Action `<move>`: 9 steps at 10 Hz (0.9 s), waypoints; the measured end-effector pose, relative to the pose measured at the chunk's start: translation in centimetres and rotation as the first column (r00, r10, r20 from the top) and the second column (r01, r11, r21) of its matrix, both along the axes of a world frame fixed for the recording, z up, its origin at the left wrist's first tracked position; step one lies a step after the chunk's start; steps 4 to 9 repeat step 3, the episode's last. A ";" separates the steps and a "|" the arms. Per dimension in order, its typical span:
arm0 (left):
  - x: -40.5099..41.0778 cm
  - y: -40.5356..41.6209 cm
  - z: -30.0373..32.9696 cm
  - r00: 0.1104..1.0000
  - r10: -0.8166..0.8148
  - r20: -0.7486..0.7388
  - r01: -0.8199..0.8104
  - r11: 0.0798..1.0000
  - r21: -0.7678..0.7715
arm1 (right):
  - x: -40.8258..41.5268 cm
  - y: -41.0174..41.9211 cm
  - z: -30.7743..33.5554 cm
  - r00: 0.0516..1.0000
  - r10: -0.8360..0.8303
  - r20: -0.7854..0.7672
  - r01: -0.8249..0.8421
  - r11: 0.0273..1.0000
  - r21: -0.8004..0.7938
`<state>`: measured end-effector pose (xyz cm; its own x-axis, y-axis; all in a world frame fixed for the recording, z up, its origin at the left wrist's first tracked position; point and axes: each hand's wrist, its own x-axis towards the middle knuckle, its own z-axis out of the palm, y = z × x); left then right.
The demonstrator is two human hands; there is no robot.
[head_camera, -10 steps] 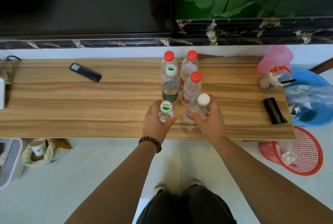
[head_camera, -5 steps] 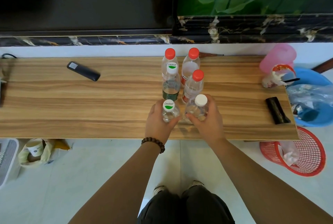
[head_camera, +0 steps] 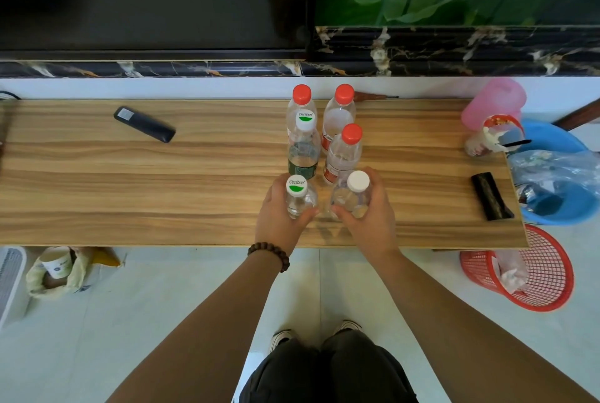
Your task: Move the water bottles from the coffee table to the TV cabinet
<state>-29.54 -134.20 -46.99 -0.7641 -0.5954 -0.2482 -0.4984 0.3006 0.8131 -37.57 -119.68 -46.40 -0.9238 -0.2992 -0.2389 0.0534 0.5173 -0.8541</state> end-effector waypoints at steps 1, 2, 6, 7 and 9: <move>0.0 -0.2 0.4 0.998 -0.011 0.066 0.010 1.000 0.023 | 0.1 0.0 0.5 0.999 0.009 0.035 -0.009 1.000 0.013; 0.3 -0.1 1.1 0.996 -0.019 0.082 0.016 0.999 0.032 | 0.1 0.2 1.2 0.999 0.013 0.051 -0.015 1.000 0.027; 0.7 0.3 3.2 0.994 -0.041 0.101 0.038 0.999 0.025 | 0.4 0.6 2.8 0.999 0.018 0.041 -0.021 0.997 0.073; 0.7 0.3 3.2 0.994 -0.041 0.101 0.038 0.999 0.025 | 0.4 0.6 2.8 0.999 0.018 0.041 -0.021 0.997 0.073; 0.7 0.3 3.2 0.994 -0.041 0.101 0.038 0.999 0.025 | 0.4 0.6 2.8 0.999 0.018 0.041 -0.021 0.997 0.073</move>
